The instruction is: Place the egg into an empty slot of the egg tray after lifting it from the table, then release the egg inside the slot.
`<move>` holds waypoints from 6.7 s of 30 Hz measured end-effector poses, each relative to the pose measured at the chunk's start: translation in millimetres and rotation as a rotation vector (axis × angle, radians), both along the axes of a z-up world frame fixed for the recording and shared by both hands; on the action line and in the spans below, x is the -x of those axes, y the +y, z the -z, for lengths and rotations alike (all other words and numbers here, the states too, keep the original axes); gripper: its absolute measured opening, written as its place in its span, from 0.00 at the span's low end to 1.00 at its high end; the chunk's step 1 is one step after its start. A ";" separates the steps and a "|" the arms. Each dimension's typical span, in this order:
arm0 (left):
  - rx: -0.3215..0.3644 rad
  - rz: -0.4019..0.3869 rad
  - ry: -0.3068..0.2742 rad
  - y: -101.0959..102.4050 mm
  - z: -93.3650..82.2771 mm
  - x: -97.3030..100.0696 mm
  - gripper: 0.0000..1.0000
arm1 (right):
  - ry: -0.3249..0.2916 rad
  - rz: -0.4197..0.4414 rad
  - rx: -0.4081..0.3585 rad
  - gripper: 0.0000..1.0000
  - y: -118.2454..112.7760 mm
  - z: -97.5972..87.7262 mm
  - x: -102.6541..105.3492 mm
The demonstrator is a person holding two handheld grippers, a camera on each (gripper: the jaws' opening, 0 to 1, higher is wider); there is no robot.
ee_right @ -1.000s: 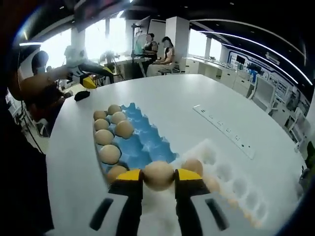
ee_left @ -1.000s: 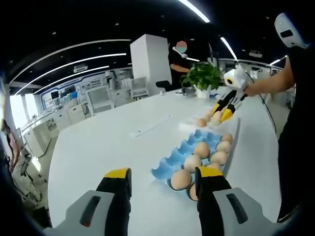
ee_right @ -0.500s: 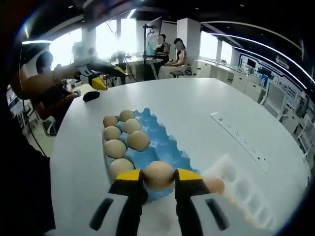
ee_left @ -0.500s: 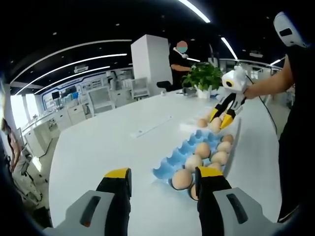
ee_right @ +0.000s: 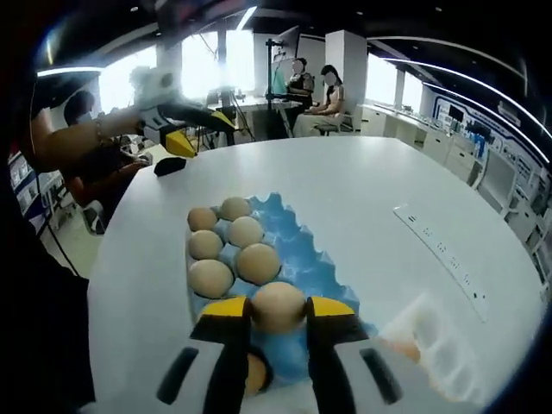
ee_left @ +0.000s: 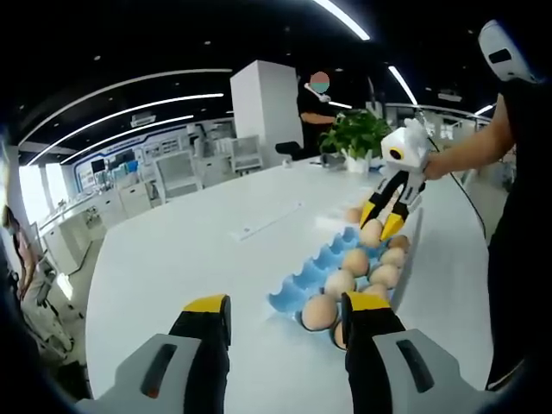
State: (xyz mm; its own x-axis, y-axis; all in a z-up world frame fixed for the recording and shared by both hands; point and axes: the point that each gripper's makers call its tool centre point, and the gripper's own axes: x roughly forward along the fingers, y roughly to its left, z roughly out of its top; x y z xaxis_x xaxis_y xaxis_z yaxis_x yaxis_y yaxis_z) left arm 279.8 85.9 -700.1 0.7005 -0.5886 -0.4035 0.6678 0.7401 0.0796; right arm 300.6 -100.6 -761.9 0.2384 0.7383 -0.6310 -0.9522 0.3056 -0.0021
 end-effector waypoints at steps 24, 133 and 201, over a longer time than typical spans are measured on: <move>0.000 -0.007 0.000 3.9 -0.1 1.5 0.52 | 0.033 -0.033 0.034 0.26 10.1 22.6 -1.9; -0.016 0.013 -0.003 -5.4 -3.9 -2.7 0.51 | -0.170 0.616 0.012 0.32 -286.8 2.0 -43.6; -0.014 0.012 0.000 -4.9 -3.5 -3.0 0.51 | -0.117 0.268 0.002 0.24 -146.4 -20.2 -18.6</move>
State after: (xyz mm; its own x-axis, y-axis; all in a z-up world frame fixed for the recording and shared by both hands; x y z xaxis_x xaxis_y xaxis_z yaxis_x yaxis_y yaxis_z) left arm 282.8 81.0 -696.6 0.6934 -0.5914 -0.4118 0.6768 0.7306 0.0903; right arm 319.2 -247.0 -741.7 0.4958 0.6382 -0.5890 -0.8310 0.5457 -0.1081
